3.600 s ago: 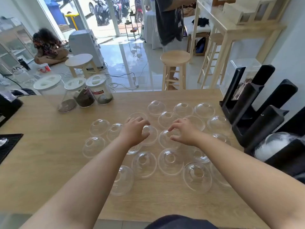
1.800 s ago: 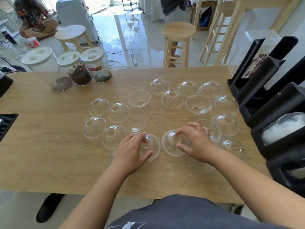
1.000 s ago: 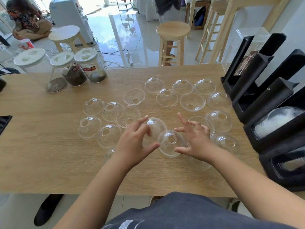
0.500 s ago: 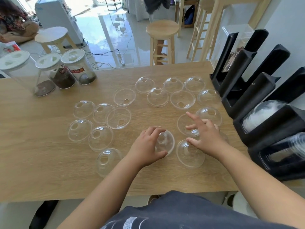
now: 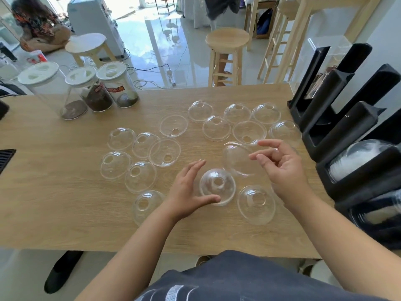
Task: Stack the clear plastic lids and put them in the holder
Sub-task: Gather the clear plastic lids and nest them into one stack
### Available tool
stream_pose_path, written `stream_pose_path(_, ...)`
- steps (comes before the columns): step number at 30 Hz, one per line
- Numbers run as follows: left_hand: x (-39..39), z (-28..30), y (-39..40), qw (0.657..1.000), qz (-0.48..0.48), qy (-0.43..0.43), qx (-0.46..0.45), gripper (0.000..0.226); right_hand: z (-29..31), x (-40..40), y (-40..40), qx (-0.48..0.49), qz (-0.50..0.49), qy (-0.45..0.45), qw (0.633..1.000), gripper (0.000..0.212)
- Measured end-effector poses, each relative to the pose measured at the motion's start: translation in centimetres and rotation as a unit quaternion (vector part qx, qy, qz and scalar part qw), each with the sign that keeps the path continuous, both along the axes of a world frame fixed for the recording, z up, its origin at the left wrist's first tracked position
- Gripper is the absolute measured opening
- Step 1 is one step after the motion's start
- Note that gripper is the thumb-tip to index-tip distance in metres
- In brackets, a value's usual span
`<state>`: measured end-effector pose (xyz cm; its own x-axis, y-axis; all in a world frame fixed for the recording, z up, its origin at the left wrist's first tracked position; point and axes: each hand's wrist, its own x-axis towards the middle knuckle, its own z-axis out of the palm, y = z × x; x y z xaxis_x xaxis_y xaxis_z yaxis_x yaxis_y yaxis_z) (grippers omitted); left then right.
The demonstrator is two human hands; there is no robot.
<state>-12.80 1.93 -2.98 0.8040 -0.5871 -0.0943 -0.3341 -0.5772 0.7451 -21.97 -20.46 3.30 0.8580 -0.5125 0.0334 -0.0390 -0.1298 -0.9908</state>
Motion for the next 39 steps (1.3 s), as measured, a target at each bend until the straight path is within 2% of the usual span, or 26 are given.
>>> stream_pose_path(3, 0.0, 1.1, 2.6, 0.998, 0.038, -0.05, 0.007, 0.092, -0.2, 0.8, 1.1, 0.126, -0.002, 0.037, 0.991, 0.026)
stream_pose_path(6, -0.4, 1.5, 5.0, 0.993, 0.077, -0.086, 0.037, 0.075, -0.9, 1.7, 1.7, 0.315, 0.01, 0.098, 0.944, 0.031)
stream_pose_path(8, -0.5, 1.3, 6.4, 0.986, 0.093, -0.117, 0.072, 0.065, -1.4, 2.2, 1.8, 0.335, 0.026, 0.16, 0.928, 0.032)
stream_pose_path(10, -0.9, 0.8, 7.9, 0.984, 0.109, -0.109, 0.095, 0.057, -2.2, 2.8, 1.7, 0.302, 0.038, 0.226, 0.925, 0.029)
stream_pose_path(13, -1.6, -0.2, 9.7, 0.979, 0.125, -0.103, 0.12, 0.054, -3.0, 3.4, 1.8, 0.263, 0.066, 0.286, 0.919, 0.01)
stream_pose_path(15, -2.1, -1.0, 10.7, 0.976, 0.14, -0.11, 0.126, 0.06, -3.4, 3.8, 1.8, 0.213, 0.085, 0.299, 0.926, 0.008)
stream_pose_path(18, -2.7, -2.5, 11.6, 0.971, 0.177, -0.109, 0.115, 0.079, -3.9, 4.3, 2.1, 0.118, 0.113, 0.316, 0.935, 0.016)
stream_pose_path(21, -3.1, -3.8, 11.7, 0.964, 0.214, -0.131, 0.083, 0.088, -4.2, 4.5, 2.4, 0.066, 0.124, 0.325, 0.935, 0.016)
stream_pose_path(25, -3.6, -4.7, 11.5, 0.962, 0.239, -0.13, 0.025, 0.088, -4.4, 4.5, 2.7, 0.036, 0.127, 0.315, 0.94, 0.013)
stream_pose_path(29, -4.2, -4.2, 10.3, 0.968, 0.22, -0.12, -0.002, 0.084, -4.2, 4.3, 2.5, -0.011, 0.135, 0.303, 0.943, 0.018)
stream_pose_path(32, -4.2, -2.4, 7.8, 0.974, 0.18, -0.127, -0.058, 0.079, -3.6, 3.7, 1.5, -0.096, 0.13, 0.291, 0.943, 0.02)
stream_pose_path(35, -3.6, -0.6, 4.2, 0.977, 0.126, -0.142, -0.093, 0.079, -2.5, 2.3, -0.1, -0.193, 0.164, 0.282, 0.926, 0.029)
stream_pose_path(39, -2.8, -0.4, -0.1, 0.982, 0.053, -0.156, -0.093, 0.08, -1.4, -0.7, -1.5, -0.308, 0.244, 0.316, 0.863, 0.042)
